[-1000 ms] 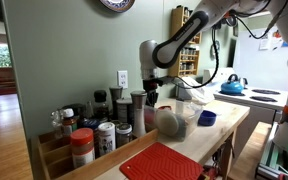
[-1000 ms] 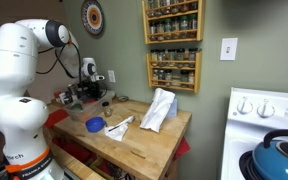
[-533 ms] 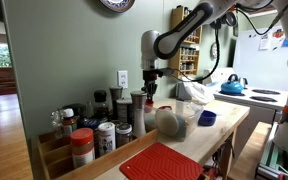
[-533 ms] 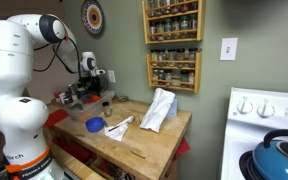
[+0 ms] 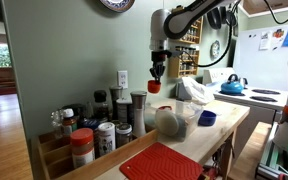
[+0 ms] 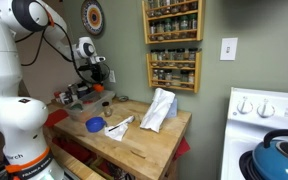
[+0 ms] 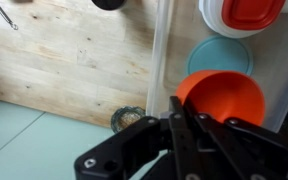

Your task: Remove the orange bowl from the case, put it on the table, put the container with a black lid in the orange bowl and then put them both in the clear case

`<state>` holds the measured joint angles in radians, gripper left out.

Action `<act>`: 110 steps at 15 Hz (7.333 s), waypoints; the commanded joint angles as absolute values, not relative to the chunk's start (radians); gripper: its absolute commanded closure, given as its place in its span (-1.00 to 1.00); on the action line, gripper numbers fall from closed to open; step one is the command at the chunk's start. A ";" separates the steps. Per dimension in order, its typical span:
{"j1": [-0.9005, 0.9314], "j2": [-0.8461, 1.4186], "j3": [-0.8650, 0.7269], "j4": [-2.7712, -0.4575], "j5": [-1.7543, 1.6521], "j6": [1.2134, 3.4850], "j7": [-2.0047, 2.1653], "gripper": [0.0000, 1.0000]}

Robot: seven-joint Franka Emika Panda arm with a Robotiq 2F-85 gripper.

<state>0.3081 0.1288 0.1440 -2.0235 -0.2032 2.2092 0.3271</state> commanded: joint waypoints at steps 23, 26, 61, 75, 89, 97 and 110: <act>0.142 0.310 0.041 -2.149 -0.110 2.423 0.497 0.88; 0.150 0.317 0.030 -2.147 -0.100 2.433 0.515 0.37; 0.116 0.100 0.086 -2.202 0.091 2.062 0.185 0.43; 0.121 0.266 0.083 -1.964 0.068 2.031 0.155 0.43; 0.122 0.349 0.066 -1.939 0.071 2.096 0.187 0.43; 0.118 0.337 0.045 -1.945 0.113 2.144 0.327 -1.00; 0.081 0.419 -0.009 -1.902 0.234 2.125 0.589 -1.00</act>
<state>0.0993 0.3718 0.0063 -1.9278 0.1689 2.1371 0.5267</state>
